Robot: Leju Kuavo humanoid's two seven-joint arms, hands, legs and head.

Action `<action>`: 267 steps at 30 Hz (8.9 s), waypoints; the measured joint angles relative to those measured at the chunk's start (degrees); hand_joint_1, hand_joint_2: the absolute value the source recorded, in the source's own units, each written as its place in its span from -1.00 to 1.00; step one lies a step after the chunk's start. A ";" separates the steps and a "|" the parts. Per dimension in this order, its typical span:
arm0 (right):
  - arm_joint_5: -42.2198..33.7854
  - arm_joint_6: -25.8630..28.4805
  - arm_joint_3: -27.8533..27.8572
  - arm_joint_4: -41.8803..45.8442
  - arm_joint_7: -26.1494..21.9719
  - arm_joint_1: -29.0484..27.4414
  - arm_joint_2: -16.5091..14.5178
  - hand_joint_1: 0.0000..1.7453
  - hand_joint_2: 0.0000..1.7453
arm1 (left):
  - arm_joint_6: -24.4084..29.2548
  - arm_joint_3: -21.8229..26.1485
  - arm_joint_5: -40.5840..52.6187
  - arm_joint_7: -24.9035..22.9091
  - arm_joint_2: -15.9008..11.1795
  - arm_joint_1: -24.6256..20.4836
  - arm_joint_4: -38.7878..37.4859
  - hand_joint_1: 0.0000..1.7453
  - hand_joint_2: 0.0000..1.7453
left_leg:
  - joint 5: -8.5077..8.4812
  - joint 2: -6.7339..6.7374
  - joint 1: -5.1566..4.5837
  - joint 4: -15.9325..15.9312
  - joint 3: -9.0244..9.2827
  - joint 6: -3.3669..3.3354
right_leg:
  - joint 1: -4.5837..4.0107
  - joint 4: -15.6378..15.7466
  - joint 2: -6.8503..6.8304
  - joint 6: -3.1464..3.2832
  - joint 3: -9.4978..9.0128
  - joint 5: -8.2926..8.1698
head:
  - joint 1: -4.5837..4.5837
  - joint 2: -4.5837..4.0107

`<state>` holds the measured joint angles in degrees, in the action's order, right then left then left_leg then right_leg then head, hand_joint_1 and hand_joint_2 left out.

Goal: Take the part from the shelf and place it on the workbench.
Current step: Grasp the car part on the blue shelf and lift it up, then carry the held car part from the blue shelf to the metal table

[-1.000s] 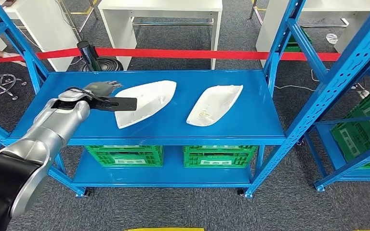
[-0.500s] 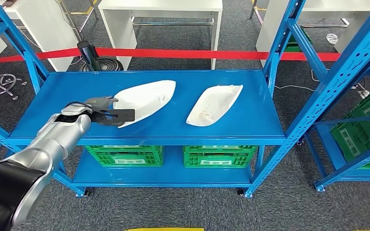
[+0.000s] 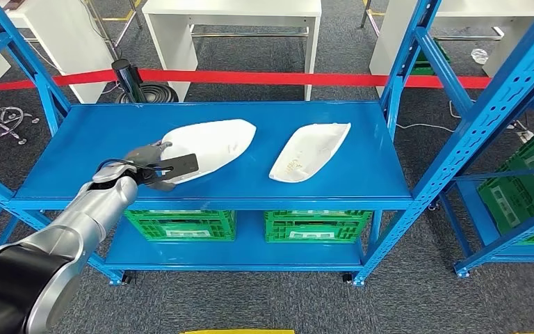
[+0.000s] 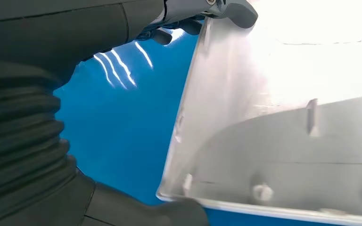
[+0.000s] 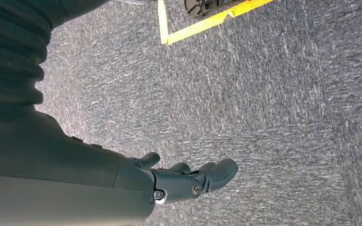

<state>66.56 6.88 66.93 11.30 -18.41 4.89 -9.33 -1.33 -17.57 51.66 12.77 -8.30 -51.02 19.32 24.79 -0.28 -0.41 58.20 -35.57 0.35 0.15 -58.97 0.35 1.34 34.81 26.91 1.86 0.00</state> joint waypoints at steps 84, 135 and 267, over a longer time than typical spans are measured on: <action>0.48 0.29 0.00 0.00 0.84 0.01 0.00 -1.00 1.00 | 21.07 -0.05 14.74 4.78 9.70 6.28 0.94 1.00 1.00 | 0.09 0.01 -0.01 -0.01 0.13 -0.01 | 0.01 0.00 -0.02 -0.06 -0.13 0.05 | 0.00 0.00; 0.04 0.14 0.00 0.00 0.40 0.05 0.28 -1.00 1.00 | 7.78 1.92 7.65 10.69 10.45 -9.42 16.78 0.80 1.00 | 0.09 0.00 -0.01 -0.01 0.10 0.00 | 0.02 -0.01 0.00 -0.06 -0.09 0.05 | 0.00 0.00; 0.92 1.34 -0.10 0.07 -1.22 0.10 1.78 -1.00 1.00 | 0.21 -7.35 -7.29 12.49 3.75 -5.89 20.41 0.80 1.00 | 2.72 2.50 0.38 5.05 -0.03 1.89 | 1.23 -0.95 -4.71 0.13 -1.59 1.87 | 1.68 0.00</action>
<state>67.48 8.22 66.83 11.37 -19.63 4.99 -7.55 -1.11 -24.92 44.37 25.26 -4.55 -56.91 39.73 27.51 2.22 -0.03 63.25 -35.60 2.25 1.37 -59.92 -4.36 1.47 33.22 28.78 3.54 0.00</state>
